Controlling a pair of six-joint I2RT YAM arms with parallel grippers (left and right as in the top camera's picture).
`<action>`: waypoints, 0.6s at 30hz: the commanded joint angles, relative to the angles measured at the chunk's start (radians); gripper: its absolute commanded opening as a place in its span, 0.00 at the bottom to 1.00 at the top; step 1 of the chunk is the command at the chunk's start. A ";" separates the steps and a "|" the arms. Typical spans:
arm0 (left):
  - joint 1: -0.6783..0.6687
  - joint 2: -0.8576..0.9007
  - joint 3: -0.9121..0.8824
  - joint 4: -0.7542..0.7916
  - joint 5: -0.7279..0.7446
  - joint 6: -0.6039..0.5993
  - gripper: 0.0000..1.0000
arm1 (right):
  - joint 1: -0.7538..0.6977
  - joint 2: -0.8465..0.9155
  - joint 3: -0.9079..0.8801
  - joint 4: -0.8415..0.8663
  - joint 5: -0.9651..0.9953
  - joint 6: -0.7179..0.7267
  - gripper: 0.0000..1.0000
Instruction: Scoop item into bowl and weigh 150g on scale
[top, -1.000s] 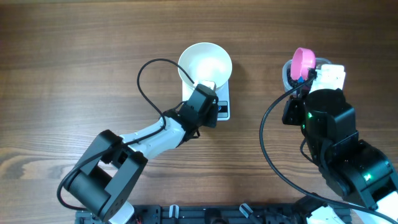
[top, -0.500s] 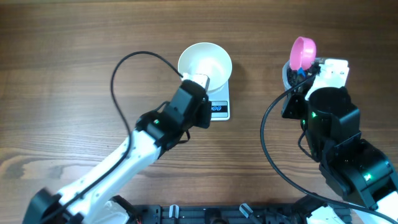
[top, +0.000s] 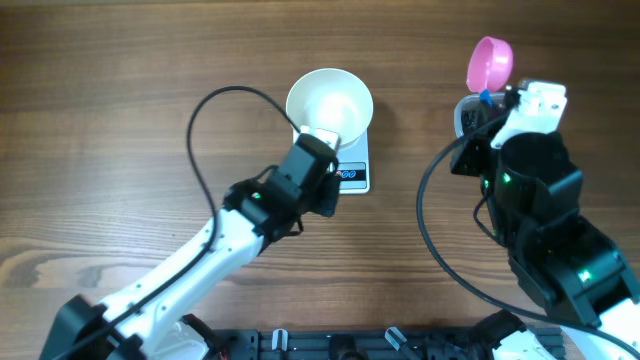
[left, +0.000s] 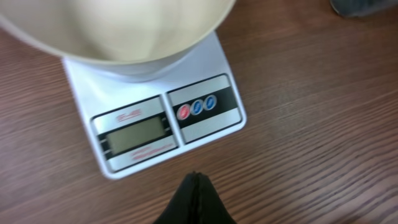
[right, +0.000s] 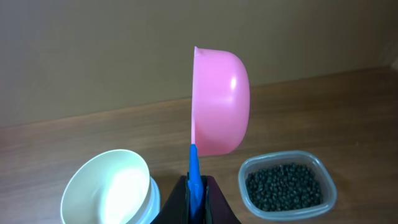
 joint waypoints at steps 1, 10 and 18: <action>-0.033 0.082 0.009 0.043 -0.004 0.024 0.04 | -0.005 0.034 0.019 0.025 0.032 -0.038 0.04; -0.048 0.121 0.009 0.066 -0.064 0.024 0.04 | -0.047 0.097 0.019 0.146 0.060 -0.051 0.04; -0.052 0.058 0.009 -0.013 -0.034 0.025 0.04 | -0.118 0.158 0.019 0.216 0.023 0.077 0.04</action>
